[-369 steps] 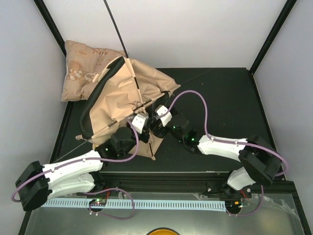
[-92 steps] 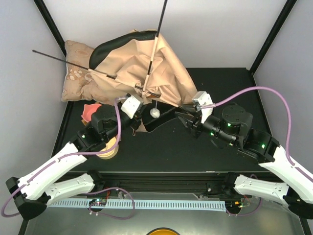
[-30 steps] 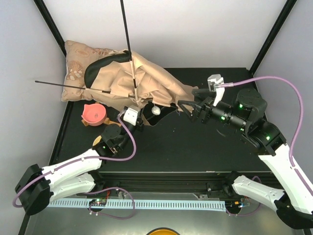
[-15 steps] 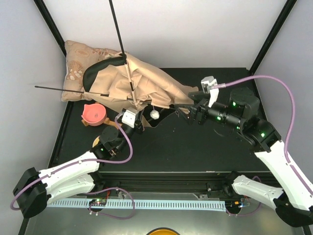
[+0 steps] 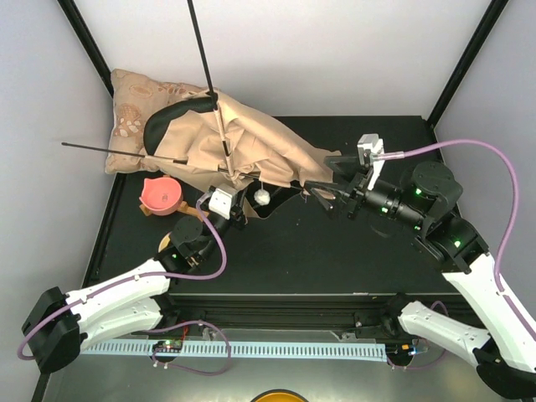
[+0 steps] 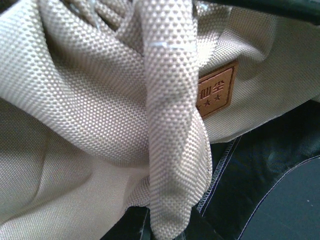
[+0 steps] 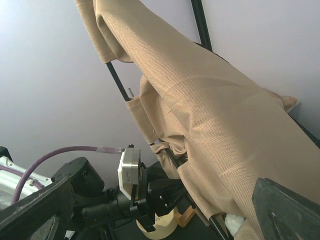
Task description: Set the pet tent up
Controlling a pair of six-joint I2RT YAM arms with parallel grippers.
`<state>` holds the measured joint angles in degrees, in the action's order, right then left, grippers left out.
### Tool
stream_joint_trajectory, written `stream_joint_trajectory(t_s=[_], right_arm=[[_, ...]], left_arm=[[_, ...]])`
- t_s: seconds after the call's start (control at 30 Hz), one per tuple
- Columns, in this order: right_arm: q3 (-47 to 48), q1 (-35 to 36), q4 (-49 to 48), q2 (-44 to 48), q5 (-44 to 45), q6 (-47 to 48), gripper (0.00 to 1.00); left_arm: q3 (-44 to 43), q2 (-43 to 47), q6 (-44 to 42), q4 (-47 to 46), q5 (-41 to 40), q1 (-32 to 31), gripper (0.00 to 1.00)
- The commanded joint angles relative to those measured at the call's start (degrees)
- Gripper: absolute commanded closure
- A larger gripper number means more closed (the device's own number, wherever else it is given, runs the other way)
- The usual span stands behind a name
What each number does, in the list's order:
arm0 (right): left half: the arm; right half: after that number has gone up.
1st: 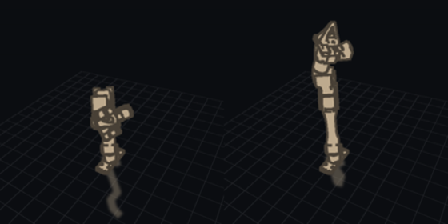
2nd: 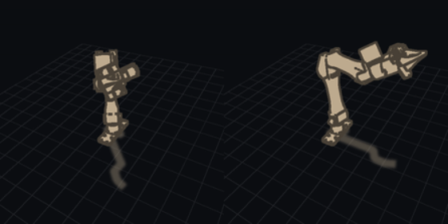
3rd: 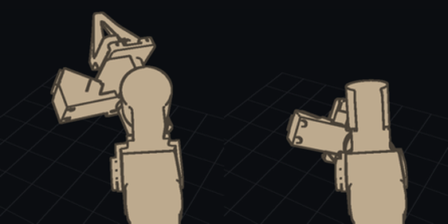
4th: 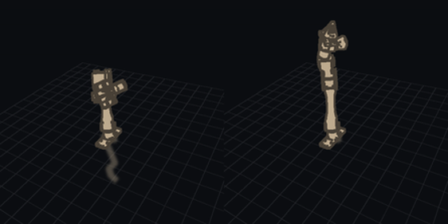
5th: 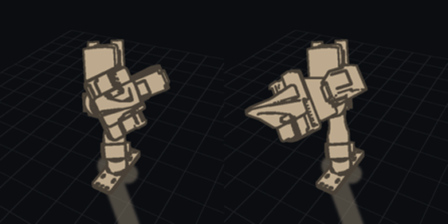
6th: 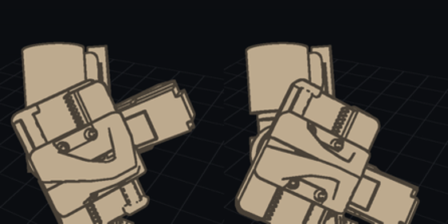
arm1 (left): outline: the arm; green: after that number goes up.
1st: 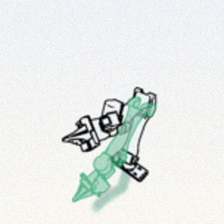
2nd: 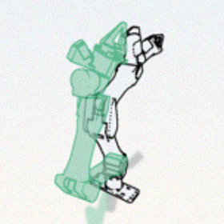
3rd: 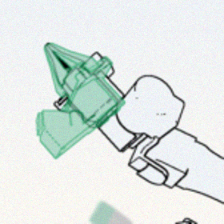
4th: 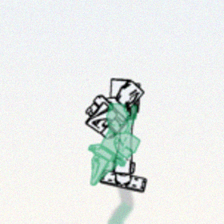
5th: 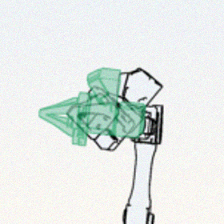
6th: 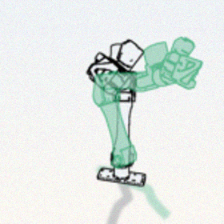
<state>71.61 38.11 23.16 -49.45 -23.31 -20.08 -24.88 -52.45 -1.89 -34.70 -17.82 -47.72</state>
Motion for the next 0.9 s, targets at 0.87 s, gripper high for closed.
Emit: stream_joint_trajectory(t_s=[0.87], right_arm=[[36.16, -0.29, -4.86, -25.59, -16.48, -1.43, 0.20]], left_arm=[[0.22, -0.26, 3.43, -0.74, 7.02, -2.61, 0.99]])
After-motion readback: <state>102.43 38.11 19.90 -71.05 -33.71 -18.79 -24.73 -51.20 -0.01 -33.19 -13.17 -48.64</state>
